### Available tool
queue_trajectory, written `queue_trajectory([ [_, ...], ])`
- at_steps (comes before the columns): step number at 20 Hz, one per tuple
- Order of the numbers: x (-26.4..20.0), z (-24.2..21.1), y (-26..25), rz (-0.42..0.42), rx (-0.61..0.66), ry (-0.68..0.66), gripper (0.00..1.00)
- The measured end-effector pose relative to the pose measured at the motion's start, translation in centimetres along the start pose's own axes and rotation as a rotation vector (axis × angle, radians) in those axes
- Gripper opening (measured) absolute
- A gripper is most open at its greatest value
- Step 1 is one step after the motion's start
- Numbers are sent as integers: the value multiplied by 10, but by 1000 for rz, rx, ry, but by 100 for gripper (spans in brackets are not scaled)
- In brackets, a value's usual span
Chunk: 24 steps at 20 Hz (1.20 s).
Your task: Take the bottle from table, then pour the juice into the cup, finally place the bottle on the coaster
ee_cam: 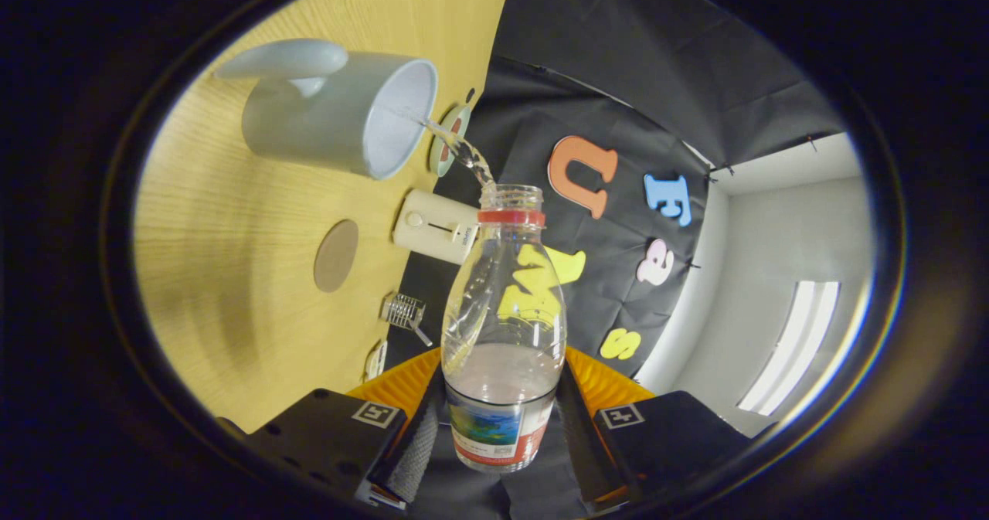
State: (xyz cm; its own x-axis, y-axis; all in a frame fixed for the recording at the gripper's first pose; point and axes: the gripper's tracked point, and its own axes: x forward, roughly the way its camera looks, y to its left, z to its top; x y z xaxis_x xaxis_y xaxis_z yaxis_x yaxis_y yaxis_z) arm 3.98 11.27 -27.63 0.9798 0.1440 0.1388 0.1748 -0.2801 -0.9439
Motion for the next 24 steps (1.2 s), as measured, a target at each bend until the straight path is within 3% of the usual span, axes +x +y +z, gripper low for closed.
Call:
queue_trajectory([
  [24,-2,1,-6,4,-170,-27,79],
])
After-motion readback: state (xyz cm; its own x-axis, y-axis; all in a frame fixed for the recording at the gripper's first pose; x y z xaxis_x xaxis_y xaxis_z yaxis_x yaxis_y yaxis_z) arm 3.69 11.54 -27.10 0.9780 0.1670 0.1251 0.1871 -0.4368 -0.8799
